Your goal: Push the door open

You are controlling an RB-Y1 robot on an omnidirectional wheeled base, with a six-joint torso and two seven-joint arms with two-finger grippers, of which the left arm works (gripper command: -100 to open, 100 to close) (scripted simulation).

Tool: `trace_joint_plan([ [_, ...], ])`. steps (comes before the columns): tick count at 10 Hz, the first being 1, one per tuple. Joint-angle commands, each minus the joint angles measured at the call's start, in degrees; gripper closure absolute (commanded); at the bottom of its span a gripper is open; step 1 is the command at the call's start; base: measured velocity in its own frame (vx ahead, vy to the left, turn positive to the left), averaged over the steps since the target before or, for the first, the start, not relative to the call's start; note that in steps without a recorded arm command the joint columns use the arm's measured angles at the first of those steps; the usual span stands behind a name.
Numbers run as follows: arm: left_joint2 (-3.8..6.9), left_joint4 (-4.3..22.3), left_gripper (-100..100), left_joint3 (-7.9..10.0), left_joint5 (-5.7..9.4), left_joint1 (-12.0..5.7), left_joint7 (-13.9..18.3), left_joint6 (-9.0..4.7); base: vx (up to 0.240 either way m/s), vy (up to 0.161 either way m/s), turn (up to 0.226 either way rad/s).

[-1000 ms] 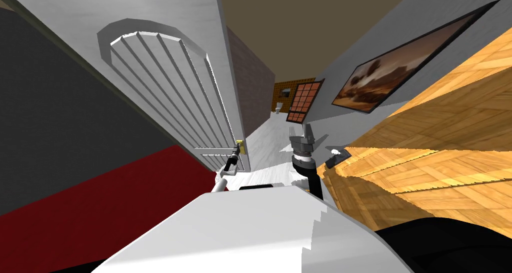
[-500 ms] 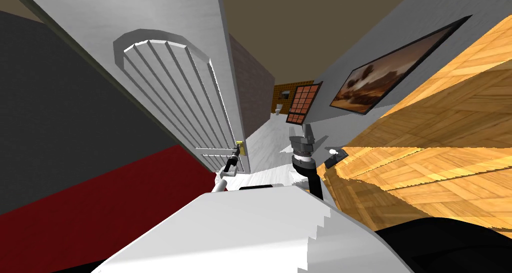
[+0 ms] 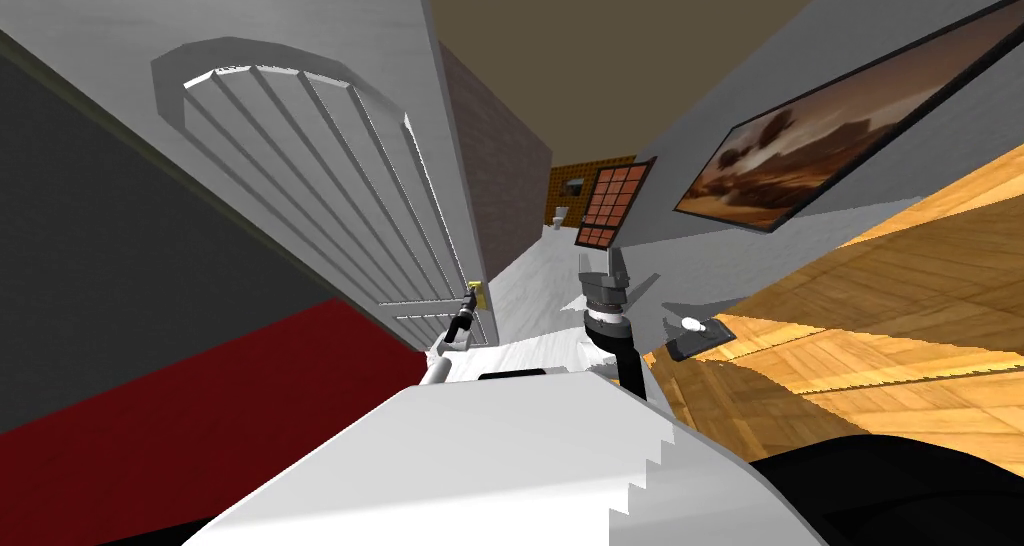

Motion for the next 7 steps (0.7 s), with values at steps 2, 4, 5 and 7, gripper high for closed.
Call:
trace_joint_plan([
  [2, 0.7, 0.08, 100, 2.44, 0.28, -0.29, -0.48, -0.23, 0.21, -0.094, 0.064],
  [4, 0.84, 0.31, 100, 3.67, 0.45, -0.5, -0.74, -0.23, 0.157, -0.078, 0.072],
  [5, 0.87, 0.4, 100, 4.11, 0.5, -0.57, -0.84, -0.23, 0.136, -0.083, 0.071],
  [7, 0.93, 0.65, 100, 5.42, 0.68, -0.79, -1.12, -0.23, 0.133, -0.094, 0.056],
])
